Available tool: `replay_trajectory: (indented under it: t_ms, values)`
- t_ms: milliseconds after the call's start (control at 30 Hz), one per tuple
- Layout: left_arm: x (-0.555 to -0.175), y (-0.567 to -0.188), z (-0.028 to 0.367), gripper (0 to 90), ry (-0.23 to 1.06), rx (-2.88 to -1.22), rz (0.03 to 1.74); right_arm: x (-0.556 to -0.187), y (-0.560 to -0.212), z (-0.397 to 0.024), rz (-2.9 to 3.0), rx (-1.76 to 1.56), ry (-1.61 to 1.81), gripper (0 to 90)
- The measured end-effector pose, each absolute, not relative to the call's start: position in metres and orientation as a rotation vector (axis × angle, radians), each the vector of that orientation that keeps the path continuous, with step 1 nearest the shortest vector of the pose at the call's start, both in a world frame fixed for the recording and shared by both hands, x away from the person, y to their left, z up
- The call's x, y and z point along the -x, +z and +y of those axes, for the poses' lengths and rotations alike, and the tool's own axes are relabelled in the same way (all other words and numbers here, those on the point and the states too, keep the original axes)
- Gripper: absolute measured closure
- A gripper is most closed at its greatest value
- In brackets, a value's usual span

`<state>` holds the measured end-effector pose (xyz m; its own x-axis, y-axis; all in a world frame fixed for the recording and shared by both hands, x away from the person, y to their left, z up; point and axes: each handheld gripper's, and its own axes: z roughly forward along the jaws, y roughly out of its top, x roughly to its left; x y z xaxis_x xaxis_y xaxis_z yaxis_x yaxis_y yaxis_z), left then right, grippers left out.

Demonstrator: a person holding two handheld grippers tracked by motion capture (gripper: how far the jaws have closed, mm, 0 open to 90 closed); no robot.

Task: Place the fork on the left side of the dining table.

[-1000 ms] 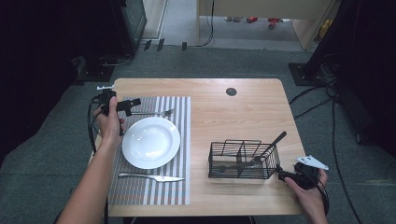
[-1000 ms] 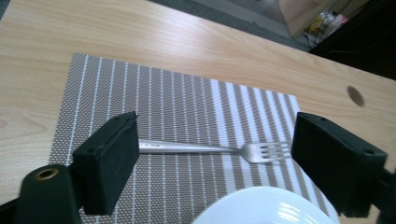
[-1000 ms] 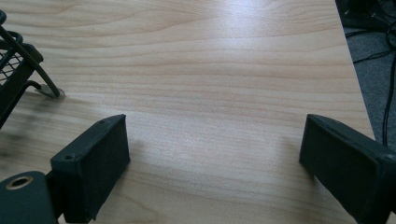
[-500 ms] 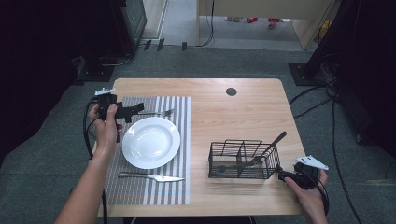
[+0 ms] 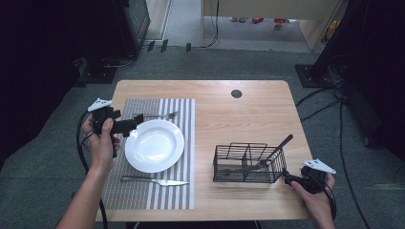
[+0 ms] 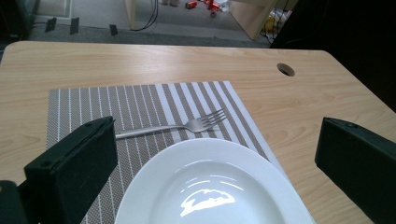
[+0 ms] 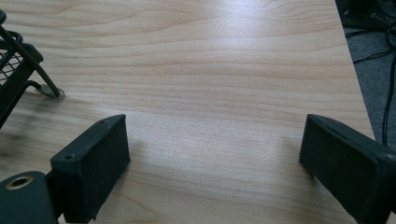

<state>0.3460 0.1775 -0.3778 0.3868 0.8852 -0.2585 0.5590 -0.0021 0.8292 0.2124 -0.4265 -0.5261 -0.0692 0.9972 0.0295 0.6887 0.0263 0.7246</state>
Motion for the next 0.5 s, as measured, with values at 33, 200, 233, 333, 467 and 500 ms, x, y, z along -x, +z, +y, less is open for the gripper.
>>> replay_trajectory:
  t_ms: [33, 200, 233, 333, 467, 500]
  values:
    - [-0.341, -0.378, 0.178, 0.0, 0.429, -1.678, 1.279, -0.212, -0.526, -0.426, 1.809, -1.71, 0.807, 7.9]
    - [-0.324, -0.383, 0.18, 0.0, 0.442, -1.685, 1.258, -0.212, -0.526, -0.427, 1.81, -1.71, 0.807, 8.0]
    - [-0.32, -0.384, 0.18, 0.0, 0.447, -1.687, 1.257, -0.212, -0.526, -0.427, 1.81, -1.71, 0.806, 8.0]
    - [-0.31, -0.387, 0.184, 0.0, 0.456, -1.682, 1.256, -0.212, -0.526, -0.426, 1.81, -1.711, 0.807, 8.0]
    - [-0.295, -0.395, 0.188, 0.0, 0.482, -1.688, 1.255, -0.212, -0.526, -0.426, 1.809, -1.711, 0.807, 8.0]
    - [-0.292, -0.398, 0.189, 0.0, 0.477, -1.688, 1.259, -0.212, -0.526, -0.426, 1.809, -1.71, 0.807, 8.0]
